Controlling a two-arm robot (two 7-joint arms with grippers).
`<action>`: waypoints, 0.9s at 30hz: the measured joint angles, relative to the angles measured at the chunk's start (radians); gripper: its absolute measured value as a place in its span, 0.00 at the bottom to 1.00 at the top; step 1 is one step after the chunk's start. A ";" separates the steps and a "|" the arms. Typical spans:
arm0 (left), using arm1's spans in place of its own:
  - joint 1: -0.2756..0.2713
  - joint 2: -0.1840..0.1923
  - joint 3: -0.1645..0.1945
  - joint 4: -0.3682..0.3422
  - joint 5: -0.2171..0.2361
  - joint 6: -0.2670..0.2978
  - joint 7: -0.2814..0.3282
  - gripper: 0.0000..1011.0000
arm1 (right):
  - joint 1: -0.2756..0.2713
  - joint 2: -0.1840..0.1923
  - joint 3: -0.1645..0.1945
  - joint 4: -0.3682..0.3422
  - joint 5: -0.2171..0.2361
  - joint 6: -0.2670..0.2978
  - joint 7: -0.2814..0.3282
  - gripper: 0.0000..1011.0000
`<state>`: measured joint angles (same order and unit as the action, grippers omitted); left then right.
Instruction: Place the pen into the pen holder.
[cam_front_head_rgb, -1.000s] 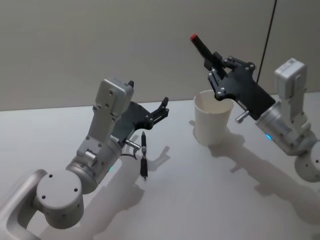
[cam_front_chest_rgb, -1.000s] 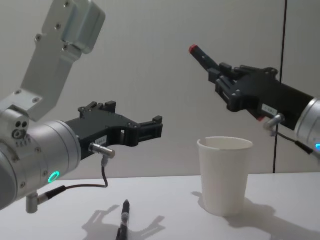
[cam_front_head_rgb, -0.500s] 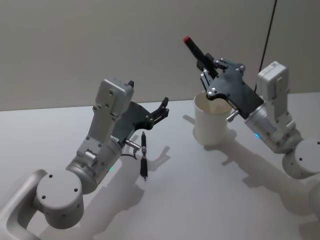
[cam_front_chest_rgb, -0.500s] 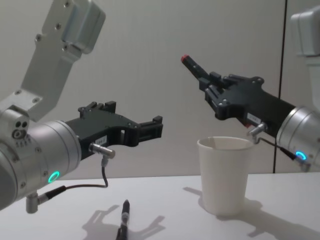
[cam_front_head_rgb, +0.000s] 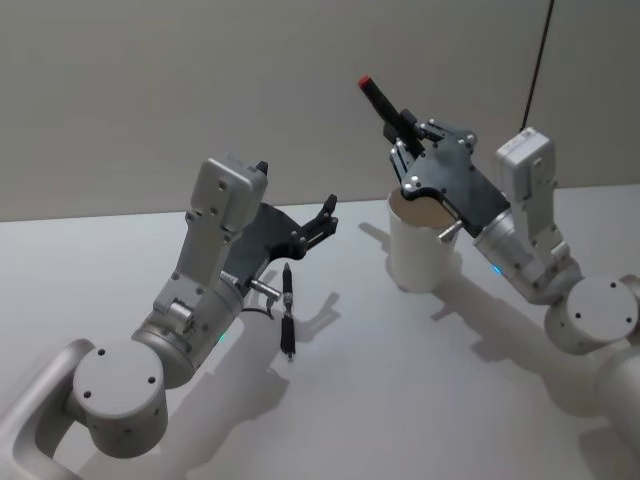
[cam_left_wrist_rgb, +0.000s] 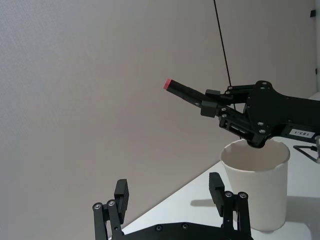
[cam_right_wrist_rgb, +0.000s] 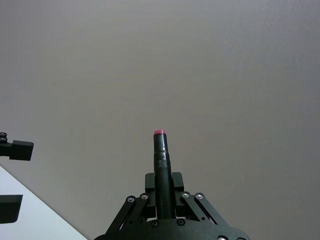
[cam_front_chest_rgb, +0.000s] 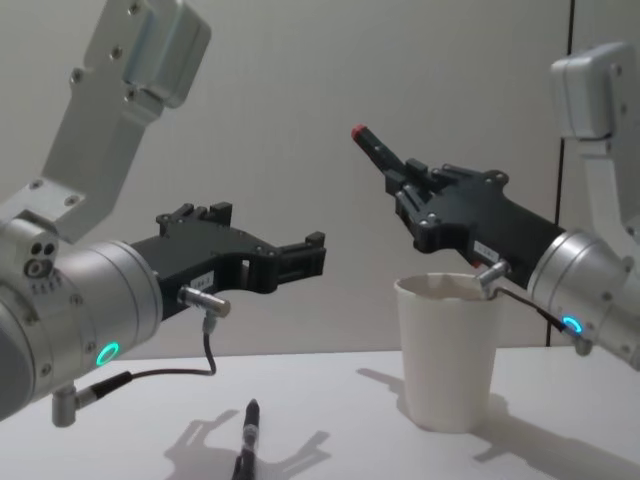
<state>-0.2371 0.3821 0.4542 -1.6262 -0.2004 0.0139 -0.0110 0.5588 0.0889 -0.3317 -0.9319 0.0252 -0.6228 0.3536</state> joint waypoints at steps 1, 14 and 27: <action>0.000 0.000 0.000 0.000 0.000 0.000 0.000 0.99 | 0.006 -0.003 -0.001 0.013 0.000 -0.006 -0.001 0.19; 0.000 0.000 0.000 0.000 0.000 0.000 0.000 0.99 | 0.045 -0.027 -0.008 0.102 0.002 -0.042 -0.003 0.19; 0.000 0.000 0.000 0.000 0.000 0.000 0.000 0.99 | 0.059 -0.035 -0.010 0.135 0.005 -0.054 -0.002 0.50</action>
<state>-0.2372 0.3821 0.4542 -1.6262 -0.2004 0.0139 -0.0110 0.6182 0.0539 -0.3422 -0.7974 0.0304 -0.6772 0.3513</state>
